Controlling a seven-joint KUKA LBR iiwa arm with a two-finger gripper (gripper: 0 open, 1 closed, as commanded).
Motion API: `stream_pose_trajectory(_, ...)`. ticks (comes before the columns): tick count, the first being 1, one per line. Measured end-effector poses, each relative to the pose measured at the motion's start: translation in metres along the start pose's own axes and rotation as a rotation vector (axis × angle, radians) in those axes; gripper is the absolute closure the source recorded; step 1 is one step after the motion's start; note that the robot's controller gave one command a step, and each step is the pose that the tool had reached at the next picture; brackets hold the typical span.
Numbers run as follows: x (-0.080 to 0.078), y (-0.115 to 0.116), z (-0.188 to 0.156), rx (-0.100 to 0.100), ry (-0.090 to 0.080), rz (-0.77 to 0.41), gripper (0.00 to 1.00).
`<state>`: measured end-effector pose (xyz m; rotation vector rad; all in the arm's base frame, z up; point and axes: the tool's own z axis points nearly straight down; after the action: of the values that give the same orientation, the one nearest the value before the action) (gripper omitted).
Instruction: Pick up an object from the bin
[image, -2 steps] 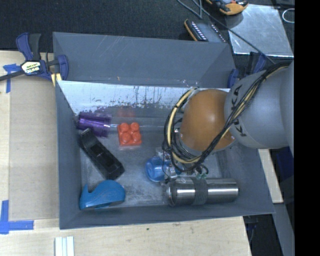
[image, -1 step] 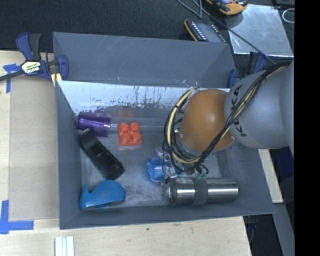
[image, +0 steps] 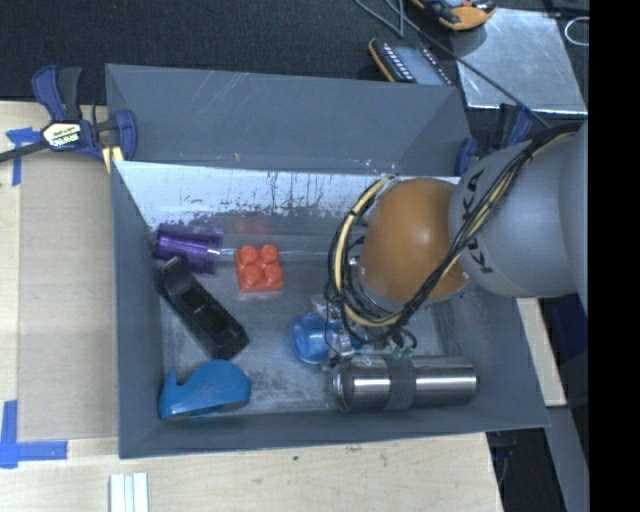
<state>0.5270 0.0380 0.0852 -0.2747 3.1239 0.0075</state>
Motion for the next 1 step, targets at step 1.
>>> stream_pose_trajectory(1,0.0,0.0,0.0,0.0,0.0,0.0,1.0)
